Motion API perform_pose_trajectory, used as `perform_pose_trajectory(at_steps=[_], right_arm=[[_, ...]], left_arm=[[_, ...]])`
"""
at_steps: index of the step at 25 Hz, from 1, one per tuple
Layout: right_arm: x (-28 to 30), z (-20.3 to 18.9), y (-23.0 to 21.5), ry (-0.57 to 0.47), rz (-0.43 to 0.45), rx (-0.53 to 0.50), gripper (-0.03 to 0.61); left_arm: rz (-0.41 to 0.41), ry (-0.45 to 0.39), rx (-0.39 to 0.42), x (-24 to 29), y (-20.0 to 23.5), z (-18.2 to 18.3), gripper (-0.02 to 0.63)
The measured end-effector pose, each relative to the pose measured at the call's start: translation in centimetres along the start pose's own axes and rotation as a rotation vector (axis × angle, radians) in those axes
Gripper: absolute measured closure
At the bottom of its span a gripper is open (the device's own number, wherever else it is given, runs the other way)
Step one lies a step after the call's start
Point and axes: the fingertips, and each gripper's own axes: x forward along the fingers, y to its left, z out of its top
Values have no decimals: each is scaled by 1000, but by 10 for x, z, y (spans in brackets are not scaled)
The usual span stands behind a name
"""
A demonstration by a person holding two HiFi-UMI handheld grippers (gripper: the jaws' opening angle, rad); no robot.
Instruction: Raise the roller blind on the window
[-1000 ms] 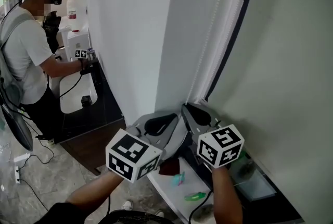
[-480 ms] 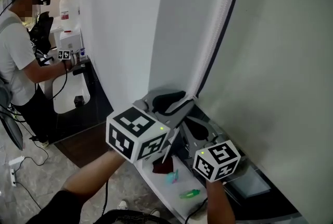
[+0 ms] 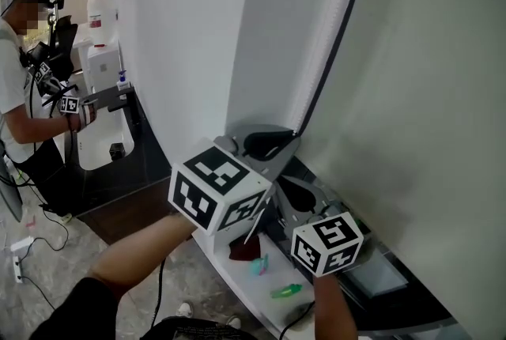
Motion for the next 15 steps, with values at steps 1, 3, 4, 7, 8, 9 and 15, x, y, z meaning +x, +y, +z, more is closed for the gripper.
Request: perform_pose_trajectory(at_steps=[1,3,4,7,8,9,15], right_arm=[[0,0,2,4,1,-6,563],[-3,-1,5,12,2,-16,561],[-5,-1,5,15,-2,-18,560],[-17,12,0,-39,-3,52,557],[-24,23,-2,-83,13,106,556],[-31,36,-5,-131,34,165,547],[-46,107,-16,-293,74,205,479]], left_arm=[[-9,3,-1,0,-1,-1,607],[-49,15,-32,-2,-3,-2,607],[-70,21,-56,-3,-3,-2,607],[-87,26,-92,-6,0,-4,606],[-83,28,-95,-8,1,-5,605],[-80,32,-99,-9,2,-8,604],[-106,70,-151,-12,-13,-51,604]])
